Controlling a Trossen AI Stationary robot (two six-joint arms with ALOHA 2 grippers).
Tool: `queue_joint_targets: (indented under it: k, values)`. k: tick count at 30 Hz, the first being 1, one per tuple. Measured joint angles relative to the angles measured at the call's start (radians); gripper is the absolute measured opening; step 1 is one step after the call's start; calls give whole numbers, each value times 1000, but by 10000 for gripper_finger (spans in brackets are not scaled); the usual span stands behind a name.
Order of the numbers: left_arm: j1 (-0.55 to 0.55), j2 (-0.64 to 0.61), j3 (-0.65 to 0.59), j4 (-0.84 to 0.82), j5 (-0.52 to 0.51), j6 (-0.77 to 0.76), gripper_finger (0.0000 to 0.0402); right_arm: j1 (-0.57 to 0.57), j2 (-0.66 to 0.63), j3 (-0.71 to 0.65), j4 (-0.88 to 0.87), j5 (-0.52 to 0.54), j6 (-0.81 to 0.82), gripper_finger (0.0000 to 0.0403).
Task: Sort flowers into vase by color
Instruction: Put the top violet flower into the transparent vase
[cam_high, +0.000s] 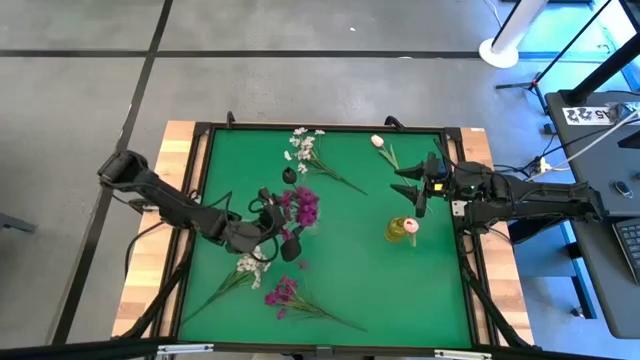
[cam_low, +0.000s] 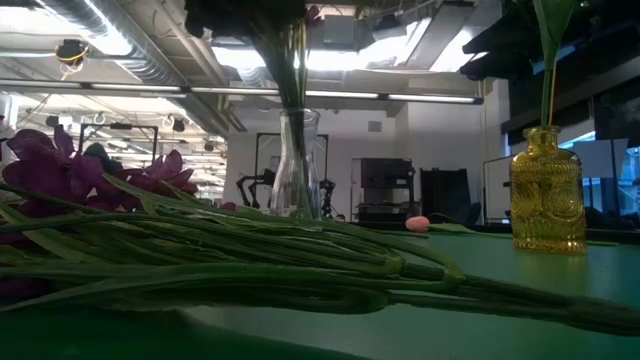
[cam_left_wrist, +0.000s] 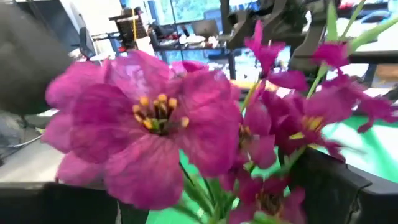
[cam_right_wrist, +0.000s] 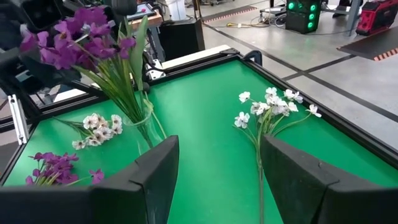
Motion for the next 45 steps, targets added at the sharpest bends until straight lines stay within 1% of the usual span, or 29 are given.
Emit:
queue_joint_targets:
  k: [6,15,17,22,34,38,45]
  values:
    - [-16,-51,0,-82,-11,-77,324,0,0,0,0,-11,0,222]
    - [-44,-83,0,-158,-6,-123,342,0,0,0,0,-10,0,222]
    - [-49,-83,0,-168,18,-132,345,0,0,0,0,-10,0,222]
    - [-43,-83,0,-220,174,-216,350,0,0,0,0,-10,0,222]
    - [-9,-83,0,-317,165,-243,350,0,0,0,0,-10,0,222]
    - [-8,-84,0,-429,142,-301,350,0,0,0,-1,-15,0,222]
    - [-32,-129,79,-825,141,-544,350,0,0,0,-6,-15,-1,222]
